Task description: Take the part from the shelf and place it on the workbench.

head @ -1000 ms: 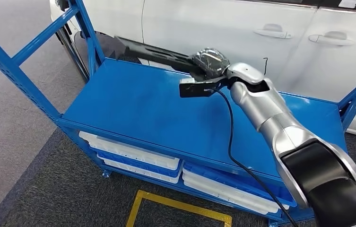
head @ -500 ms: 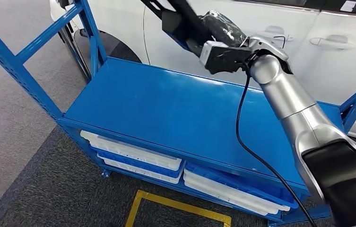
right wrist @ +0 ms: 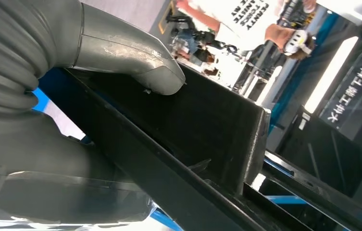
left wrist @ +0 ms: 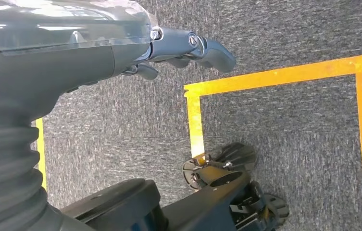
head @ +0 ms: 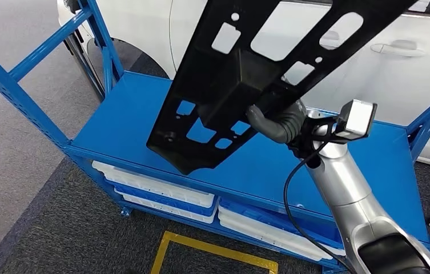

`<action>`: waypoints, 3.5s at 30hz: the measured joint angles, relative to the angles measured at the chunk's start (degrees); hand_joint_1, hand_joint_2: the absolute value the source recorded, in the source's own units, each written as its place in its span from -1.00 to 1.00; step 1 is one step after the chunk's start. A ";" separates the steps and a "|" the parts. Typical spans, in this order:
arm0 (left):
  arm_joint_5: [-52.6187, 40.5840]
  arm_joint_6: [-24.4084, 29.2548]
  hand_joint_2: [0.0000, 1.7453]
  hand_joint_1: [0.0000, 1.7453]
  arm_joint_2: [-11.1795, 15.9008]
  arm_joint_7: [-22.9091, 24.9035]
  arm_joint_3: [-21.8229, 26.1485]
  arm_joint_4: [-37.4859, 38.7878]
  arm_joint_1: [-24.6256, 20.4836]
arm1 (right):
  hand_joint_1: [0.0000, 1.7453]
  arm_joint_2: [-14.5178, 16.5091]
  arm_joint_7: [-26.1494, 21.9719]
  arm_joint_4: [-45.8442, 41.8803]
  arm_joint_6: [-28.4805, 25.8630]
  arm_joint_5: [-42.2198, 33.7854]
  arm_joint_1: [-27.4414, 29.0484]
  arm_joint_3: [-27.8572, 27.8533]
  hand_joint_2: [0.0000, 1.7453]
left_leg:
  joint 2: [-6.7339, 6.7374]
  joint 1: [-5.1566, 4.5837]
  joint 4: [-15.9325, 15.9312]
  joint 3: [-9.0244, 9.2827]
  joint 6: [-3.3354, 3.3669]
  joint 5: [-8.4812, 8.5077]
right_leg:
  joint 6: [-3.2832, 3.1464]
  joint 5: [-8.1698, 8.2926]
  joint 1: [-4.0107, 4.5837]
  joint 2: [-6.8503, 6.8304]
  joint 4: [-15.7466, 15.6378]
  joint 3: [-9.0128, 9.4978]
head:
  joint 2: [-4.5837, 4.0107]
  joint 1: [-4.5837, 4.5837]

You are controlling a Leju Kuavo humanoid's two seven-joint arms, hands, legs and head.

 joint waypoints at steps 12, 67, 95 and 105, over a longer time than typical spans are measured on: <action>-0.33 -0.22 1.00 -1.00 -0.05 0.51 0.00 0.00 -0.51 | 1.00 -2.03 0.64 -8.69 -0.19 1.67 10.65 -0.47 1.00 | -0.02 -0.31 -0.52 0.79 0.89 0.18 | -0.02 -0.05 0.42 0.03 -0.10 0.43 | 0.00 0.00; 2.23 -2.07 1.00 -1.00 -0.74 4.20 1.60 0.02 0.41 | 1.00 -2.03 1.37 -8.92 -2.68 4.75 16.68 -4.07 1.00 | -0.29 0.35 16.52 -9.21 -1.22 -5.71 | -1.07 -0.89 0.23 -0.54 0.23 1.07 | 0.00 -0.01; 2.06 -1.80 1.00 -1.00 -0.91 4.43 1.91 0.07 0.69 | 1.00 -1.39 -0.11 -7.86 -2.76 1.54 22.60 -8.25 1.00 | 0.17 -0.42 -1.32 -4.21 0.67 5.63 | 0.07 -3.42 0.64 -0.77 -2.09 6.46 | 0.00 0.00; 1.89 -2.21 1.00 -1.00 -0.87 4.84 1.91 0.07 0.47 | 1.00 -1.48 -0.04 -7.92 -1.76 1.18 22.97 -8.54 1.00 | 0.02 0.27 2.55 1.99 -0.18 -1.70 | -0.11 0.31 0.27 -0.99 -0.30 0.59 | 0.00 -0.02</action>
